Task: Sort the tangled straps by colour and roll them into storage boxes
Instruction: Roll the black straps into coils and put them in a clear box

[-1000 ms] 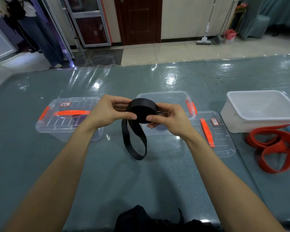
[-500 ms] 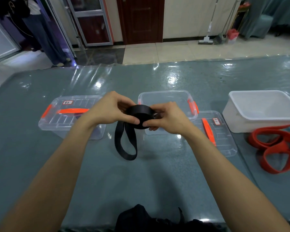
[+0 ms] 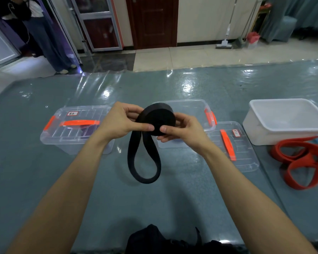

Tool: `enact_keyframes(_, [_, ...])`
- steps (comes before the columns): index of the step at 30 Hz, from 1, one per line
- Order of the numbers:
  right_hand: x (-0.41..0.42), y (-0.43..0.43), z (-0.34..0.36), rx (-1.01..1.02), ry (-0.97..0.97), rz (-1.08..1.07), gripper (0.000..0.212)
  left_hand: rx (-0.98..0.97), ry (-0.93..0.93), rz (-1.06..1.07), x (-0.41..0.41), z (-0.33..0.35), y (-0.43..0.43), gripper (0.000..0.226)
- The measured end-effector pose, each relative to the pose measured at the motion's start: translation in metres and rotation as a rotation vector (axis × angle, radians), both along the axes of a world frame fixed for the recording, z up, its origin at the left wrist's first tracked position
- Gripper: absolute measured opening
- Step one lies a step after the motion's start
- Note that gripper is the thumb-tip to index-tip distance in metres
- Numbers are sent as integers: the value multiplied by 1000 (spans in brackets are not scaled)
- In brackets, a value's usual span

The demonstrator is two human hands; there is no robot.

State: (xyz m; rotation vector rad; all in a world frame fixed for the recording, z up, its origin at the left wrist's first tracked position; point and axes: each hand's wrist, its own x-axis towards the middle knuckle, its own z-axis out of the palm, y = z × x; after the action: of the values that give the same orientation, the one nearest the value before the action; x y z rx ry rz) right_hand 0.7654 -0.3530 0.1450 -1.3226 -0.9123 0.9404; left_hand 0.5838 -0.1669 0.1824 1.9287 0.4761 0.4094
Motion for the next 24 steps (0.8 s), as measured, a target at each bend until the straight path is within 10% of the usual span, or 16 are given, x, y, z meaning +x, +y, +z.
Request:
enact_keyframes(4, [0,-3,-8,-198,-929,-64,146,136,282,-102,3,17,6,46])
enact_keyframes(8, [-15,2,-23,110,-1316,-162,121,260,423,-158,13,29,2,37])
enact_keyframes(18, [-24,2,-37,247,-1448,-253,83,229,353,-109,16,14,-4,36])
enact_keyframes(24, [-12,-15,-53,145,-1277,-340,75,-164,96,-104,-9,-40,-10,66])
